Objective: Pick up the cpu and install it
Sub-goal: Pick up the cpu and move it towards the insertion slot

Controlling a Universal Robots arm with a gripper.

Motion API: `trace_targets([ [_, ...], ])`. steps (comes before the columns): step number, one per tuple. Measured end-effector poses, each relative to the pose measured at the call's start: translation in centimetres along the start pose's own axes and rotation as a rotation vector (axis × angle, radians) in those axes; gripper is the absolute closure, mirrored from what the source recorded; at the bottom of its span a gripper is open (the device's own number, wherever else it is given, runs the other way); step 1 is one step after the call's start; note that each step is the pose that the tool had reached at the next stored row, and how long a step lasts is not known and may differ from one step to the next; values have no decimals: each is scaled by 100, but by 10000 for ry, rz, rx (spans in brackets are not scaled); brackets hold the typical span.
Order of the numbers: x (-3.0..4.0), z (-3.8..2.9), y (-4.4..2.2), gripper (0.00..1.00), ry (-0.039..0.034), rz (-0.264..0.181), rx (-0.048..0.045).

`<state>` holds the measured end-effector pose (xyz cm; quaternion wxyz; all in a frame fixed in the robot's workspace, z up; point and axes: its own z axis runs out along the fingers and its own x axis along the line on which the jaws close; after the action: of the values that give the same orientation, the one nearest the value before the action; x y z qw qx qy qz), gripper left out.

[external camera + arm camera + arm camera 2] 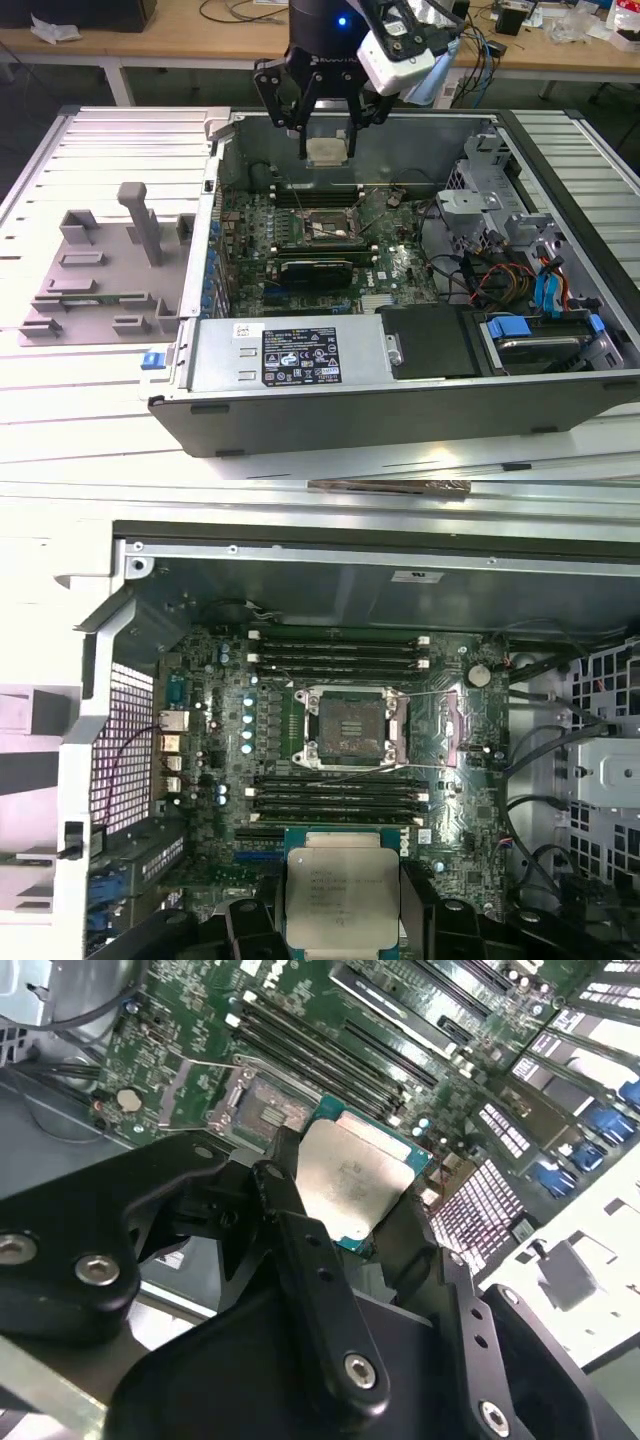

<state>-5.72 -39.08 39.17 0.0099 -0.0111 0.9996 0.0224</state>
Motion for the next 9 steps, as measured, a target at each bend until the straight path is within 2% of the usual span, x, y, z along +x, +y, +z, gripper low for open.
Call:
trace_targets([
  [2, -63, 1, -2, 45, 0, 0, 0],
  [7, -66, 15, -1, 45, 0, 0, 0],
  [9, -65, 61, -4, 45, 0, 0, 1],
])
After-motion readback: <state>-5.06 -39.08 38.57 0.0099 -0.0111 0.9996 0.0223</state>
